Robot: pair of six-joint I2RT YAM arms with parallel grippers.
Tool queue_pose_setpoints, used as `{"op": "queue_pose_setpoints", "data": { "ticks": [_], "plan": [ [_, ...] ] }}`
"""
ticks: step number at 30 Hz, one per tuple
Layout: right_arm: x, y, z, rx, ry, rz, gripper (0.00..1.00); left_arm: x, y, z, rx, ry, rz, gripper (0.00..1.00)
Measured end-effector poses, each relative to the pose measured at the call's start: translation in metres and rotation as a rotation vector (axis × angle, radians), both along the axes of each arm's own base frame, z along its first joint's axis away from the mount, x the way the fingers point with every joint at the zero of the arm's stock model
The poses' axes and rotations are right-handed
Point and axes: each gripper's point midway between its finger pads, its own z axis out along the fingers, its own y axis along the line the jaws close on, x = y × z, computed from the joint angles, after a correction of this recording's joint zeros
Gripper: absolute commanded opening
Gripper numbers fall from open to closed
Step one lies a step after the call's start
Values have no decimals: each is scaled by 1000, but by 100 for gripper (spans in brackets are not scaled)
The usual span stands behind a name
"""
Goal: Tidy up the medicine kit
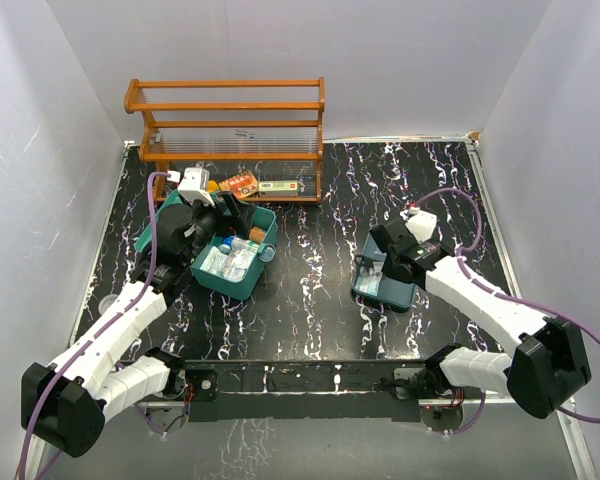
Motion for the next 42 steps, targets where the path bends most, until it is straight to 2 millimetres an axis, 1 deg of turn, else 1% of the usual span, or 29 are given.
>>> {"op": "queue_pose_setpoints", "data": {
  "ticks": [3, 7, 10, 13, 14, 17, 21, 24, 29, 33, 42],
  "plan": [
    [-9, -10, -7, 7, 28, -42, 6, 0, 0, 0, 0, 1, 0, 78],
    [-22, -18, -22, -6, 86, -66, 7, 0, 1, 0, -3, 3, 4, 78],
    [-22, -19, -26, -4, 107, -67, 14, 0, 1, -1, -5, 6, 5, 78],
    [-20, -16, -28, -2, 115, -45, 24, -1, 1, -2, -2, 12, 6, 78],
    [-18, -14, -29, 0, 116, -34, 27, -1, 1, -3, -1, 14, 8, 78],
    [-8, -8, -28, -3, 114, 19, 28, -1, 2, -3, 1, 16, 13, 78],
    [15, -1, -29, -24, 110, 70, 28, -1, 3, -3, 2, 14, 16, 78],
    [30, -1, -38, -40, 121, 93, 28, -1, 3, -2, 2, 14, 17, 78],
    [44, 2, -51, -56, 157, 171, 26, -1, 4, -2, 3, 14, 19, 78],
    [52, 8, -58, -71, 182, 247, 25, -2, 4, -3, 7, 16, 20, 78],
    [56, 7, -60, -118, 204, 313, 25, -2, 5, -5, 11, 25, 20, 78]
  ]
}}
